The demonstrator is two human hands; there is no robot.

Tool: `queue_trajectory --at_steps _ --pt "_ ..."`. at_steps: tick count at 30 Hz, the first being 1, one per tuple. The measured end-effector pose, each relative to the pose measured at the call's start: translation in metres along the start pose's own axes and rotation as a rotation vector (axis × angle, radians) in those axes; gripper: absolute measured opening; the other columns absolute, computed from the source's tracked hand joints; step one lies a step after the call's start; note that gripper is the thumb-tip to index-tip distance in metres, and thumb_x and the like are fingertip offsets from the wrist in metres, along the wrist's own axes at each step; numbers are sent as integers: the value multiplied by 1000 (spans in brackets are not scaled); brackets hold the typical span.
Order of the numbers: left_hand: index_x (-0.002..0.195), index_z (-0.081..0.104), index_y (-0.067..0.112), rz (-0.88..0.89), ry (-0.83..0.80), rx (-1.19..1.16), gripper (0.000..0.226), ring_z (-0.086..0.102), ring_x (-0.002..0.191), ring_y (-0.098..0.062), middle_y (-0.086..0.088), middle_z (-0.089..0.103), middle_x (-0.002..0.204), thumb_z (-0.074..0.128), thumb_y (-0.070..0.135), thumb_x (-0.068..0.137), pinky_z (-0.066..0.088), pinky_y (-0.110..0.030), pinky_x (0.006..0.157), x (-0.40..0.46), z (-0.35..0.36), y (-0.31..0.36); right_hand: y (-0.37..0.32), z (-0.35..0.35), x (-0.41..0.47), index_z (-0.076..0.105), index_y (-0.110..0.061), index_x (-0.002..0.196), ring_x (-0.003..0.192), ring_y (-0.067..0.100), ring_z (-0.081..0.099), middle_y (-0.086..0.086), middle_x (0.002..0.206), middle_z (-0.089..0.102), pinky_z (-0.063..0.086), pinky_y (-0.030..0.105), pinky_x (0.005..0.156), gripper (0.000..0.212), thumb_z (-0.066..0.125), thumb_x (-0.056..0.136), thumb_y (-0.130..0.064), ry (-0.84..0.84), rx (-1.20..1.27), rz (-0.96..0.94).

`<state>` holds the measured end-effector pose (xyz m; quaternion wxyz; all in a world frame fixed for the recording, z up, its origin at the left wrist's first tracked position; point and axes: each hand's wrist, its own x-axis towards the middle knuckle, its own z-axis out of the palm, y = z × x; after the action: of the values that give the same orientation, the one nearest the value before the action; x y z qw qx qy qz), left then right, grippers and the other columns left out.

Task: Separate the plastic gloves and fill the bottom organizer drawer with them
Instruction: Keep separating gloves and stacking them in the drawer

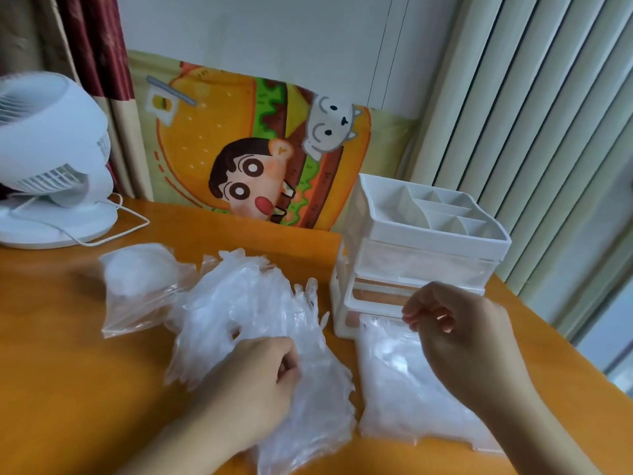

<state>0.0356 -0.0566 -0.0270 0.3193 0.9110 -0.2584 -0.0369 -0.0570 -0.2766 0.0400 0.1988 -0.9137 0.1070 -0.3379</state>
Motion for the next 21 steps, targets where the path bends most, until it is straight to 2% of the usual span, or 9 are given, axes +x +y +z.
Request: queue_trajectory --at_steps 1,3,6,9,11,14,16,18,21 --pt "84 62 34 -1 14 -29 16 65 73 -6 14 66 77 61 31 100 48 -16 73 1 -2 -3 -11 8 -2 71 -32 74 74 2 69 -21 74 72 57 25 66 43 62 82 10 -65 28 17" --pt "83 62 35 -12 44 -103 17 65 73 -5 15 67 76 62 29 99 50 -16 68 3 -8 -9 -32 27 -7 70 -32 84 81 2 68 -17 82 72 55 22 69 34 57 88 0 -215 38 17" --pt "81 64 32 10 69 -217 16 66 75 -4 19 68 76 63 27 96 50 -17 63 2 -21 -11 -52 58 -21 58 -28 95 80 5 57 -13 90 63 42 20 62 9 53 102 -32 -353 -2 -3" --pt "81 67 31 27 20 -248 14 66 82 -4 18 69 80 65 31 94 54 -17 72 -2 -27 -5 -58 77 -35 54 -26 100 80 9 56 -7 94 62 41 22 63 23 51 104 -48 -447 -7 42" --pt "83 68 30 25 -30 -282 10 68 82 -6 15 71 81 64 29 93 58 -24 76 -5 -27 -2 -60 75 -35 62 -27 106 81 8 63 -5 92 70 50 26 69 18 55 103 -43 -454 130 158" --pt "93 71 38 11 -206 -254 14 69 88 -3 20 73 90 60 30 94 57 -23 83 -7 -25 2 -59 67 -34 67 -26 95 79 11 66 0 85 70 59 37 79 18 53 102 -35 -441 349 318" --pt "91 72 46 -11 -311 -192 28 67 93 1 23 72 95 55 24 96 52 -15 87 -8 -20 3 -59 64 -36 67 -31 100 84 6 68 -5 91 71 58 31 80 13 57 98 -39 -473 362 312" --pt "84 67 51 -1 -318 -114 40 65 94 3 26 68 96 51 16 95 49 -11 84 -6 -15 0 -54 66 -40 63 -35 109 89 1 67 -12 102 68 56 22 81 19 63 92 -42 -513 298 254" --pt "90 67 47 -1 -287 -92 35 65 90 1 23 68 96 53 15 92 51 -13 79 -4 -8 -2 -52 66 -46 55 -37 118 104 0 59 -22 117 53 52 19 85 28 62 92 -31 -544 142 117"
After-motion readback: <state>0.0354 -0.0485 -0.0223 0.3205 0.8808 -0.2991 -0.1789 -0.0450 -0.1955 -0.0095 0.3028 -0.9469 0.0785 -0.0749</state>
